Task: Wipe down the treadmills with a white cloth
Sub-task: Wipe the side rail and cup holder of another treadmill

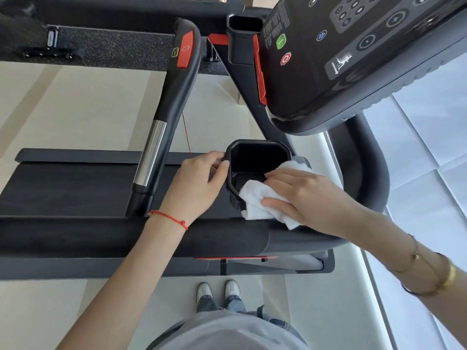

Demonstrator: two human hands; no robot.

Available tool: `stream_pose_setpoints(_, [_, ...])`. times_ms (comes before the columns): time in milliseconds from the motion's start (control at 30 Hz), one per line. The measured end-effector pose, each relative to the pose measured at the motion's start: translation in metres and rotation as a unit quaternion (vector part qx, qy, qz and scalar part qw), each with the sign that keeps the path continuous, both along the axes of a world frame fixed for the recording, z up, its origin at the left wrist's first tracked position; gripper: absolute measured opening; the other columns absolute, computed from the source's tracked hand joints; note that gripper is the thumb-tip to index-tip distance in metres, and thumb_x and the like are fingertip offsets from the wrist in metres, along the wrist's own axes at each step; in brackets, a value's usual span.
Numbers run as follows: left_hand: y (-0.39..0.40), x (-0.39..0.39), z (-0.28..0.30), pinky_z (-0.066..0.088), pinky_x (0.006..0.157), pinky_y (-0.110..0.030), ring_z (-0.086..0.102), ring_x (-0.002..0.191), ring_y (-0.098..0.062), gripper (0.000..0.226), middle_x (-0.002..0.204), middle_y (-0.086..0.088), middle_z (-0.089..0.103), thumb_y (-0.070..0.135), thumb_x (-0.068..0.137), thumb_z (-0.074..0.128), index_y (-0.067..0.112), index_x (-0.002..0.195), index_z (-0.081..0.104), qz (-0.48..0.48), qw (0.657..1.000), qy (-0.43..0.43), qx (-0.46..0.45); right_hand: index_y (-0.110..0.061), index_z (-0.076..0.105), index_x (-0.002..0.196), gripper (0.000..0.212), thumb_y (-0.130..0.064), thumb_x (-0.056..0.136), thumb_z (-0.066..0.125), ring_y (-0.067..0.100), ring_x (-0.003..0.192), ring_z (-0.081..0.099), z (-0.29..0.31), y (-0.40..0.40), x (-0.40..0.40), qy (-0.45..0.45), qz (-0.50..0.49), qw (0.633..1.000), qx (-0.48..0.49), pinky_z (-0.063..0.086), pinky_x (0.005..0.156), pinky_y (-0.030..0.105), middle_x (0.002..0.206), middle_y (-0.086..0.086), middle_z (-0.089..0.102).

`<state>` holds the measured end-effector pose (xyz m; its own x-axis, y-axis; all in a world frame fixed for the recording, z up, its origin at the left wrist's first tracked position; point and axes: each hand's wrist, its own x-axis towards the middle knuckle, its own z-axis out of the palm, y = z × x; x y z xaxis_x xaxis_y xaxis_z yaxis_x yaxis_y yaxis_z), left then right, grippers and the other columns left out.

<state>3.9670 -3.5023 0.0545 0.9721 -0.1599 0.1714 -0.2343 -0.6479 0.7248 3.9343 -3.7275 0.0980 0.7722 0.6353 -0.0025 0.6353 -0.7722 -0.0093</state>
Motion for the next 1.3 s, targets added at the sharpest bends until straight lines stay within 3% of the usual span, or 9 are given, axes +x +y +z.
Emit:
stream_pose_setpoints(133, [-0.001,0.001,-0.002,0.053,0.075,-0.036,0.066,0.079,-0.015,0.025,0.086,0.001,0.072,0.025,0.100,0.047,0.013,0.106,0.068,0.006,1.000,-0.002,0.009,-0.017,0.046,0.084,0.043,-0.051,0.100,0.027,0.020,0.073,0.055,-0.008,0.041,0.008,0.023,-0.056,0.998,-0.009,0.037,0.065,0.031,0.088,-0.001,0.064])
stream_pose_setpoints(233, [0.001,0.002,-0.004,0.049,0.069,-0.042,0.060,0.066,-0.017,0.028,0.070,-0.002,0.065,0.025,0.101,0.041,0.011,0.097,0.066,0.008,1.000,0.004,0.012,-0.017,0.047,0.086,0.046,-0.054,0.100,0.022,0.016,0.069,0.048,-0.013,0.046,0.006,0.000,-0.063,0.998,-0.021,0.035,0.063,0.029,0.088,-0.002,0.063])
stream_pose_setpoints(333, [0.001,0.001,-0.004,0.052,0.071,-0.041,0.062,0.069,-0.014,0.026,0.073,0.004,0.066,0.026,0.100,0.045,0.014,0.102,0.067,0.007,1.000,0.000,0.007,-0.013,0.058,0.095,0.061,-0.056,0.098,0.013,0.017,0.079,0.059,-0.011,0.029,-0.001,0.005,-0.059,0.998,0.004,0.046,0.071,0.031,0.090,-0.003,0.064])
stream_pose_setpoints(433, [0.002,0.000,-0.002,0.054,0.074,-0.036,0.063,0.074,-0.007,0.022,0.081,0.011,0.068,0.026,0.099,0.049,0.019,0.110,0.068,0.004,1.000,-0.009,0.001,-0.003,0.068,0.098,0.053,-0.042,0.100,0.032,0.024,0.101,0.066,-0.009,0.006,-0.001,0.009,0.000,0.997,0.077,0.050,0.086,0.035,0.100,0.006,0.071])
stream_pose_setpoints(533, [0.002,0.000,-0.001,0.055,0.077,-0.038,0.064,0.079,-0.008,0.022,0.087,0.012,0.069,0.025,0.099,0.051,0.020,0.112,0.067,0.000,1.000,-0.010,-0.005,-0.003,0.064,0.120,0.041,-0.036,0.100,0.048,0.022,0.143,0.035,-0.013,-0.005,0.000,0.041,0.003,0.991,0.125,0.036,0.112,0.038,0.137,0.007,0.057])
stream_pose_setpoints(667, [0.002,-0.001,0.000,0.056,0.078,-0.039,0.066,0.082,-0.011,0.022,0.090,0.011,0.069,0.025,0.098,0.051,0.018,0.112,0.067,-0.001,1.000,-0.003,-0.003,-0.021,0.025,0.151,0.068,-0.052,0.094,0.046,0.006,0.150,0.002,-0.018,0.002,-0.013,0.120,-0.172,0.943,0.259,0.016,0.120,0.029,0.162,-0.007,0.009])
stream_pose_setpoints(867, [0.002,-0.002,0.001,0.056,0.080,-0.040,0.066,0.086,-0.011,0.025,0.096,0.007,0.071,0.025,0.099,0.051,0.017,0.116,0.066,-0.004,1.000,0.002,0.001,-0.017,0.008,0.154,0.084,-0.062,0.090,0.039,0.004,0.133,0.024,-0.029,0.014,-0.024,0.127,-0.318,0.891,0.297,0.016,0.084,-0.010,0.159,-0.002,0.018])
stream_pose_setpoints(1100, [0.002,-0.001,-0.001,0.055,0.083,-0.041,0.067,0.090,-0.015,0.025,0.097,0.004,0.072,0.024,0.099,0.051,0.016,0.117,0.066,0.003,1.000,0.008,0.000,-0.011,0.039,0.135,0.046,-0.041,0.099,0.041,0.030,0.112,0.052,-0.014,0.012,0.032,0.166,-0.366,0.871,0.283,0.035,0.083,0.032,0.124,0.013,0.055])
stream_pose_setpoints(1300, [0.001,-0.001,-0.001,0.055,0.085,-0.039,0.067,0.091,-0.011,0.026,0.098,0.006,0.071,0.026,0.098,0.051,0.018,0.118,0.066,0.003,1.000,0.011,0.003,-0.012,0.017,0.152,0.066,-0.036,0.099,0.048,0.032,0.123,0.049,-0.020,0.007,0.026,0.141,-0.311,0.916,0.209,0.028,0.080,0.021,0.149,0.014,0.037])
